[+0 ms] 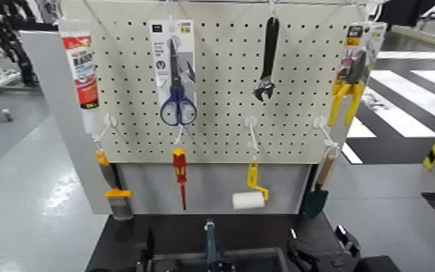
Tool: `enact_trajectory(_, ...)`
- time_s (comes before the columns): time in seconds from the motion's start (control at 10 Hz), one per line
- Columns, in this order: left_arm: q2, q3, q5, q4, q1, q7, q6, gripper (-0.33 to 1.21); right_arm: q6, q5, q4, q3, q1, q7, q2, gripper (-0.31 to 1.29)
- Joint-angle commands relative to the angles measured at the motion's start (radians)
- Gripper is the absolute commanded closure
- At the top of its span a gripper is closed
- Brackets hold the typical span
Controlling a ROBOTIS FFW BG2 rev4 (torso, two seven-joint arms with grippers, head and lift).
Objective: Place the crate on the table.
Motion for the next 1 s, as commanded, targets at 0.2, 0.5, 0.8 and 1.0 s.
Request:
enact_trajectory(0.2, -0.002, 0.002, 0.000, 0.002, 0.001, 0.001, 0.003, 1.18, 0.000, 0.000, 0.001, 0.002, -0.003, 0.000, -0.001, 0.14)
enact_trajectory(0.5, -0.004, 0.033, 0.000, 0.003, -0.008, 0.031, 0.025, 1.18, -0.005, -0.002, 0.009, 0.007, -0.007, 0.000, 0.001, 0.14)
enact_trajectory(0.8, 0.005, 0.019, 0.000, 0.054, -0.069, 0.031, 0.071, 1.18, -0.017, -0.009, 0.019, 0.015, -0.013, -0.001, 0.003, 0.14)
enact_trajectory(1.0, 0.018, 0.010, -0.002, 0.086, -0.105, 0.031, 0.087, 1.18, -0.026, -0.014, 0.030, 0.019, -0.016, -0.001, 0.004, 0.14)
